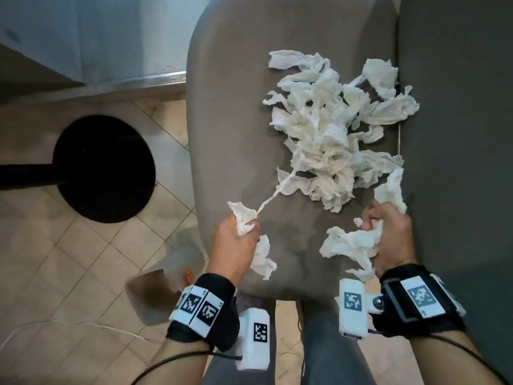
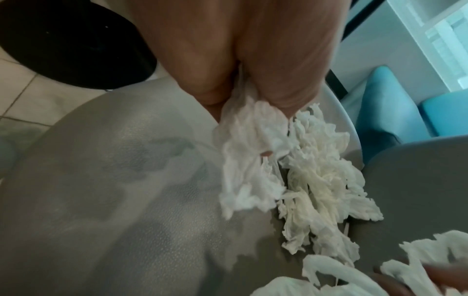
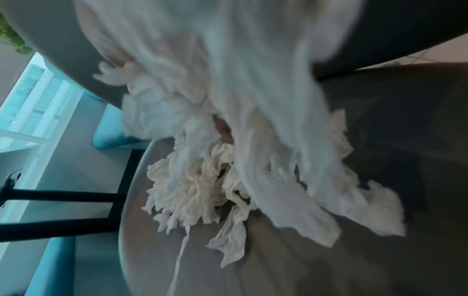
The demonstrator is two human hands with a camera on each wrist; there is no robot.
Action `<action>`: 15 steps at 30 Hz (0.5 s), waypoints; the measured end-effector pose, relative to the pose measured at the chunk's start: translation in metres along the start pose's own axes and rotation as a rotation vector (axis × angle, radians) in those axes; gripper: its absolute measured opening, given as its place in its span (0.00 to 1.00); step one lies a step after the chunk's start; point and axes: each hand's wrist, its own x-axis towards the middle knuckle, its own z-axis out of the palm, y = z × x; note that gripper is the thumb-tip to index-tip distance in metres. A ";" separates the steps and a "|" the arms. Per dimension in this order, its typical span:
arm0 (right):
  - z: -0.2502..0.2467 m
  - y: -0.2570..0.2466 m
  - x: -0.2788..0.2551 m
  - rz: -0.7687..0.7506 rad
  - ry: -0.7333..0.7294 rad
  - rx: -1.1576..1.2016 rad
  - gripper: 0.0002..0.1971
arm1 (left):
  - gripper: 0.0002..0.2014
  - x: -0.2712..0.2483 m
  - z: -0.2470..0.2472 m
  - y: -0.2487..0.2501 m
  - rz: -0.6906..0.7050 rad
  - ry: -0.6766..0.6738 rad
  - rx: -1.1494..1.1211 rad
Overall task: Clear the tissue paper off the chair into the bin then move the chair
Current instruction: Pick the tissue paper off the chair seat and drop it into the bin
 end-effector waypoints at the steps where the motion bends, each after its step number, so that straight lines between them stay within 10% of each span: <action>1: 0.004 -0.004 -0.004 0.008 -0.037 0.048 0.10 | 0.03 -0.004 -0.004 0.000 -0.025 -0.017 -0.054; 8: 0.027 -0.022 -0.021 0.164 -0.129 -0.035 0.39 | 0.10 -0.030 -0.031 -0.009 0.099 -0.113 -0.210; 15: 0.042 -0.034 -0.032 -0.065 -0.223 -0.445 0.19 | 0.19 -0.067 -0.034 -0.024 0.077 0.113 -0.268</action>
